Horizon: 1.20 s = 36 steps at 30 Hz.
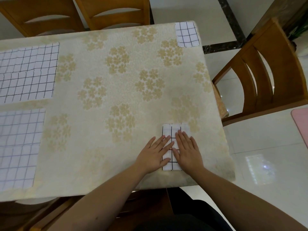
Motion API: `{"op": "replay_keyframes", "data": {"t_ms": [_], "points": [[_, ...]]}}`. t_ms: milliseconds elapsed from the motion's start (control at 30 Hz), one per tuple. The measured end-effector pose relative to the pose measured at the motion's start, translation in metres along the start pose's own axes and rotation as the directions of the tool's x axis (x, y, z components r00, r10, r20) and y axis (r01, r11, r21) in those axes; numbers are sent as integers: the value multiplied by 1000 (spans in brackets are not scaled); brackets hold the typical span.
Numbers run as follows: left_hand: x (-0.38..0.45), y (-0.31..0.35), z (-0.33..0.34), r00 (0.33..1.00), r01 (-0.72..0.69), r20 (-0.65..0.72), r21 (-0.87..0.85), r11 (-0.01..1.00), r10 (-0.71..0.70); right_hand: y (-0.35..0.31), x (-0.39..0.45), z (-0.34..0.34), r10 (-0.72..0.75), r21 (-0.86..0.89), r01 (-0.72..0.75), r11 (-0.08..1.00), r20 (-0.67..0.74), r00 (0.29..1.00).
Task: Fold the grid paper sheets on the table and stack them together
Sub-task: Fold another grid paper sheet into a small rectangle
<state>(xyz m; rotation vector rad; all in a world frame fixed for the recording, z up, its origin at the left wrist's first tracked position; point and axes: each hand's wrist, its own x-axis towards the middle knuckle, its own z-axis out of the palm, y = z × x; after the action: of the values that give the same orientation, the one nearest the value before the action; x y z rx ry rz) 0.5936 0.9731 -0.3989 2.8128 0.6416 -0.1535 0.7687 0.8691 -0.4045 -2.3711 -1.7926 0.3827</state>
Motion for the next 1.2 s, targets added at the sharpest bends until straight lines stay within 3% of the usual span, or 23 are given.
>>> {"op": "replay_keyframes", "data": {"t_ms": [633,767,933,1200], "points": [[33,-35,-15,993,110,36,53,993,-112,7,4,1,11,-68,-8,998,42,999],[29,-25,-14,985,165,49,58,985,-168,8,5,0,13,-65,-10,998,49,999],[5,-1,-4,939,343,4,-3,939,-343,8,5,-1,15,-69,-10,998,69,997],[-34,28,4,930,353,107,15,935,-353,7,6,-5,19,-76,-12,997,100,995]]}}
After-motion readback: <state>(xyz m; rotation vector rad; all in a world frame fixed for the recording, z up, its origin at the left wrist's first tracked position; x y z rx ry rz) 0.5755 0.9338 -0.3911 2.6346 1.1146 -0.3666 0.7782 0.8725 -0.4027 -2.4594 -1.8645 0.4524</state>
